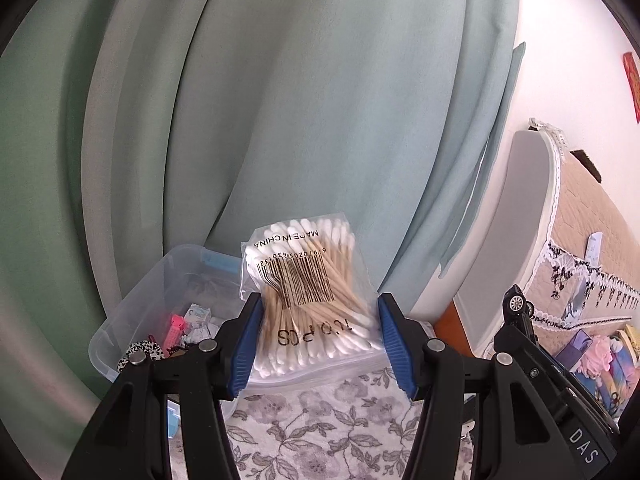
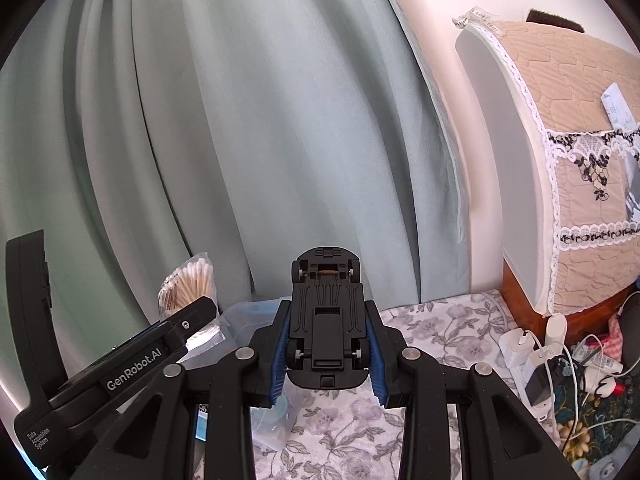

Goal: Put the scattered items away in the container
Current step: 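Lift the swab pack with the left tool while the right tool lifts the toy car toward the box, then lower the swab pack and toy car into the clear box with both tools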

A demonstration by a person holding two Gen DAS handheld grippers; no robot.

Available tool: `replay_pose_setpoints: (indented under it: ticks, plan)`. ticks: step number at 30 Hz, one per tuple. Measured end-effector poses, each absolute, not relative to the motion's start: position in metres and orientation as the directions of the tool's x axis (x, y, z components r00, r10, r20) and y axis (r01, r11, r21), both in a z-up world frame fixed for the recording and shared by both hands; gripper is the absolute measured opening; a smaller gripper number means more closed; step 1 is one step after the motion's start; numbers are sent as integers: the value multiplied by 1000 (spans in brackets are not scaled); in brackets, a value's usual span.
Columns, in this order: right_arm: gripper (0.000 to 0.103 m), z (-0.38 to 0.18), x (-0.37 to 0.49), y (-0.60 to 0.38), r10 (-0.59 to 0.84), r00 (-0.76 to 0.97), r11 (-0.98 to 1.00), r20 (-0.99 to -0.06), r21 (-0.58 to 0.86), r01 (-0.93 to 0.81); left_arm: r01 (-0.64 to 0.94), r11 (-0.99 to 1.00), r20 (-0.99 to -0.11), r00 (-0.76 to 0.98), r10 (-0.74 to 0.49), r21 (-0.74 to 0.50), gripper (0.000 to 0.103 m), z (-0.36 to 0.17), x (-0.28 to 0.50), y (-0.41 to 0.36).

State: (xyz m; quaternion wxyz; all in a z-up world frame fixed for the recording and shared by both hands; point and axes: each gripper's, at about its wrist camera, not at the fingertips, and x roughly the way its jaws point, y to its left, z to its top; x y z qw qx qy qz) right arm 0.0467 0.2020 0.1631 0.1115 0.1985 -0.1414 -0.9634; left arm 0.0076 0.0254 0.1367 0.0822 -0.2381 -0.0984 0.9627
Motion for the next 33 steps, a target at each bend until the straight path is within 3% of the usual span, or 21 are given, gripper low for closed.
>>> replay_pose_setpoints:
  ticks: [33]
  plan:
    - [36,129,9,48,-396,-769,-915,-503,147,375,144,-910,-523,-848,90,-389,59,75,-35,-126]
